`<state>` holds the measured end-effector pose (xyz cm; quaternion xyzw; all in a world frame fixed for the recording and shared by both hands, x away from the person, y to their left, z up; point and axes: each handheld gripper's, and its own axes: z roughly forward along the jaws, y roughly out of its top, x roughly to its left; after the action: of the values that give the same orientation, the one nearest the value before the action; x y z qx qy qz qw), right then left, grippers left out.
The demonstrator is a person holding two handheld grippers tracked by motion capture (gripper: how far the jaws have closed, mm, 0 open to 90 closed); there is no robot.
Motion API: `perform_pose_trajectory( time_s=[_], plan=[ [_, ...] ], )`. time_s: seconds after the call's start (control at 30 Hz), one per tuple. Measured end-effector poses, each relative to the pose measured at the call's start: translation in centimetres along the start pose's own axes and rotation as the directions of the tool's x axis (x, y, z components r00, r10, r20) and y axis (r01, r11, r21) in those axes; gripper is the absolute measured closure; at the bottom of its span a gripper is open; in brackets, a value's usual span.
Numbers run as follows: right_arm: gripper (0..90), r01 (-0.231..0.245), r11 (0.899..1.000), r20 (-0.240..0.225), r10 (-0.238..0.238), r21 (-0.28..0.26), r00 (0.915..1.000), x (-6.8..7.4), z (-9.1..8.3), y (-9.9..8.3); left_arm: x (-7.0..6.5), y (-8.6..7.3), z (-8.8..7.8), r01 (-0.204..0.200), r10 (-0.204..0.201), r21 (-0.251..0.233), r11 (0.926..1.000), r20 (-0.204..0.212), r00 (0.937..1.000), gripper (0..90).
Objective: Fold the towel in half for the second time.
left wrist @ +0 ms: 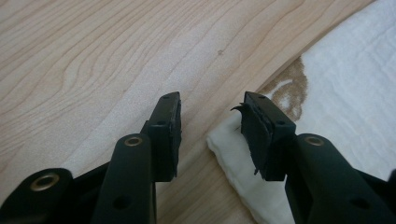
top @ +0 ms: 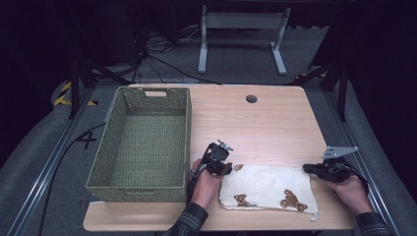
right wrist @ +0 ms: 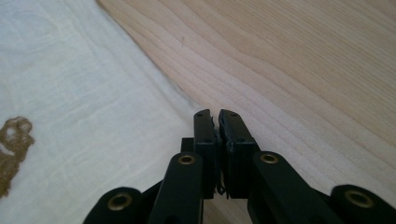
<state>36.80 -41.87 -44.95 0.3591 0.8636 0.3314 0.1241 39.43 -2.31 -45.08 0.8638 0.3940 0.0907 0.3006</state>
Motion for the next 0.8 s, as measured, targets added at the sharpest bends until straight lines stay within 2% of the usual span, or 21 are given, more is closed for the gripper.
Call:
perform_pose_trajectory(
  time_s=[0.1,0.2,0.27,0.33,0.53,0.57,0.6,0.67,0.8],
  plan=[
    [86.3,-0.002,1.000,0.003,0.002,-0.002,1.0000,-0.2,0.2,0.2,-0.1,-0.1,0.0,-0.010,0.010,0.009,0.9999,0.012,0.9999,60.0],
    [86.2,0.000,1.000,0.007,0.000,-0.003,1.0000,-0.2,0.2,0.2,-0.4,-0.1,-0.1,-0.030,0.029,0.019,0.9994,0.031,0.9991,68.1],
    [86.2,0.000,1.000,0.008,0.000,-0.003,1.0000,-0.2,0.2,0.2,-0.5,-0.1,-0.1,-0.036,0.035,0.026,0.9990,0.057,0.9978,78.3],
    [86.2,0.001,1.000,0.009,-0.001,-0.004,1.0000,-0.2,0.2,0.2,-0.6,0.1,-0.1,-0.045,0.042,0.037,0.9983,0.062,0.9972,84.0],
    [86.3,-0.001,1.000,0.007,0.001,-0.009,1.0000,-0.3,0.1,0.2,-0.7,0.5,-0.5,-0.042,0.041,0.018,0.9990,0.025,0.9988,86.2],
    [86.3,-0.005,1.000,0.013,0.006,-0.031,0.9999,-0.5,0.0,0.4,-0.8,0.9,-0.8,-0.043,0.043,-0.006,0.9991,0.007,0.9991,86.2],
    [86.3,-0.005,1.000,0.013,0.006,-0.031,0.9999,-0.5,0.0,0.4,-0.8,0.9,-0.8,-0.043,0.043,-0.006,0.9991,0.007,0.9991,86.2],
    [86.3,-0.001,0.999,0.031,0.003,-0.044,0.9995,-0.9,-0.1,0.9,-0.4,1.2,-1.2,-0.032,0.032,-0.043,0.9986,-0.001,0.9995,86.2],
    [86.3,0.000,0.998,0.041,0.003,-0.067,0.9992,-1.3,-0.2,1.5,0.1,1.7,-1.4,-0.016,0.014,-0.077,0.9969,-0.027,0.9995,86.1]
  ],
)
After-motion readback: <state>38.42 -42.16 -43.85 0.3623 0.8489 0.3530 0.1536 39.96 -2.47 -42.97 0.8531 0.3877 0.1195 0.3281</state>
